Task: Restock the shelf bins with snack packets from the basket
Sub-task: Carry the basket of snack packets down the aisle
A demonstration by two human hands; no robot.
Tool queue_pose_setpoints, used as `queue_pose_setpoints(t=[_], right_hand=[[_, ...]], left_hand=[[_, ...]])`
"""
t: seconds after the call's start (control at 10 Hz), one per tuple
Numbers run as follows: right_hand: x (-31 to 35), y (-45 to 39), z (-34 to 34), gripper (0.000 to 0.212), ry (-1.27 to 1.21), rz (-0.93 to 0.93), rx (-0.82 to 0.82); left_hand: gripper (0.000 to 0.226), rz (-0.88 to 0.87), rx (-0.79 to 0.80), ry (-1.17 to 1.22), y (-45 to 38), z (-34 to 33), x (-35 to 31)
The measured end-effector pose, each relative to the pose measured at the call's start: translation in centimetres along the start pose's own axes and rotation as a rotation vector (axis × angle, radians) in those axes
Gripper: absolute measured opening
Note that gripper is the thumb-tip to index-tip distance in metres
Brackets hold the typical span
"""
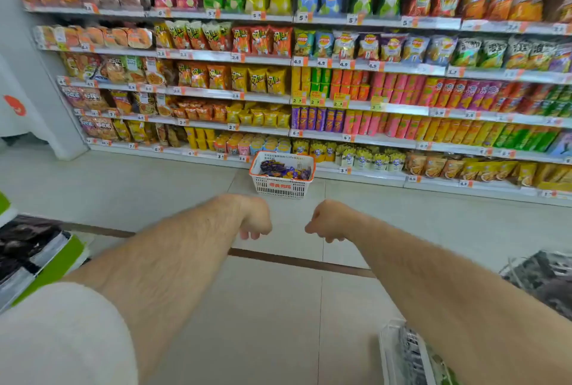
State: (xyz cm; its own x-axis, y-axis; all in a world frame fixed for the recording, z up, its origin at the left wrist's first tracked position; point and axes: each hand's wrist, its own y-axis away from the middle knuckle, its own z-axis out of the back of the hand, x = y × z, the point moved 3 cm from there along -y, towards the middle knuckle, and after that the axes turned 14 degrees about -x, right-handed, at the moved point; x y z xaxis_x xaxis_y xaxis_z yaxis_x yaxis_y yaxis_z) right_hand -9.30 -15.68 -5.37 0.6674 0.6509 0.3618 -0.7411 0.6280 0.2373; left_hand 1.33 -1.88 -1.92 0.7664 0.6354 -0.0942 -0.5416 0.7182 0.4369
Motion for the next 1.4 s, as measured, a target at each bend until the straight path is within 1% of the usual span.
queue_pose_setpoints(t=[0.1,0.2,0.3,0.4,0.5,0.6,0.7,0.8,0.9,1.0,1.1,1.2,1.3,1.4], right_hand=[[-1.8,-5.6,1.4,0.028,-0.074,-0.075,0.011],[-2.4,-11.6,2.5,0.029,-0.167,-0.128,0.023],[-2.4,-18.0,2.7,0.028,-0.173,-0.141,0.038],[-1.8,-24.8,2.8,0.026,-0.155,-0.146,0.029],[-0.8,-32.4,3.2,0.011,-0.139,-0.138,-0.011],[0.2,-40.6,4.0,0.01,-0.118,-0.162,-0.06],[1.0,-48.5,5.1,0.011,-0.08,-0.198,-0.076],[0.9,-55.6,6.4,0.022,-0.067,-0.264,-0.102],[0.4,-61.6,7.3,0.02,-0.117,-0.311,-0.116],[-0.8,-68.3,7.6,0.027,-0.127,-0.335,-0.107],[-2.9,-75.9,6.9,0.028,-0.144,-0.346,-0.09],[-5.7,-84.5,5.3,0.025,-0.197,-0.391,-0.085],[-9.0,-92.8,3.0,0.021,-0.289,-0.473,-0.058],[-12.1,-99.3,0.8,0.027,-0.349,-0.574,-0.01]], left_hand=[[0.03,-0.017,-0.011,-0.022,-5.5,2.2,-1.0],[0.025,-0.041,-0.015,-0.009,-11.3,4.4,-1.1],[0.021,-0.048,-0.001,-0.001,-17.2,6.4,0.0],[0.028,-0.049,-0.008,0.032,-23.9,8.5,2.1],[0.032,-0.056,-0.003,0.088,-32.2,10.4,4.9],[0.032,-0.077,0.03,0.144,-40.9,12.3,7.5],[0.03,-0.08,0.025,0.205,-49.3,14.4,10.2],[0.013,-0.02,-0.004,0.263,-56.3,16.8,12.3],[0.006,-0.006,0.018,0.277,-62.8,18.8,13.4],[0.006,-0.001,0.026,0.286,-69.3,20.4,13.8],[0.01,-0.012,-0.005,0.315,-75.4,21.3,13.5],[0.019,0.025,-0.074,0.405,-85.1,20.5,13.7],[0.02,0.162,-0.154,0.546,-92.2,20.0,13.0],[0.019,0.199,-0.111,0.6,-98.7,19.6,11.6]])
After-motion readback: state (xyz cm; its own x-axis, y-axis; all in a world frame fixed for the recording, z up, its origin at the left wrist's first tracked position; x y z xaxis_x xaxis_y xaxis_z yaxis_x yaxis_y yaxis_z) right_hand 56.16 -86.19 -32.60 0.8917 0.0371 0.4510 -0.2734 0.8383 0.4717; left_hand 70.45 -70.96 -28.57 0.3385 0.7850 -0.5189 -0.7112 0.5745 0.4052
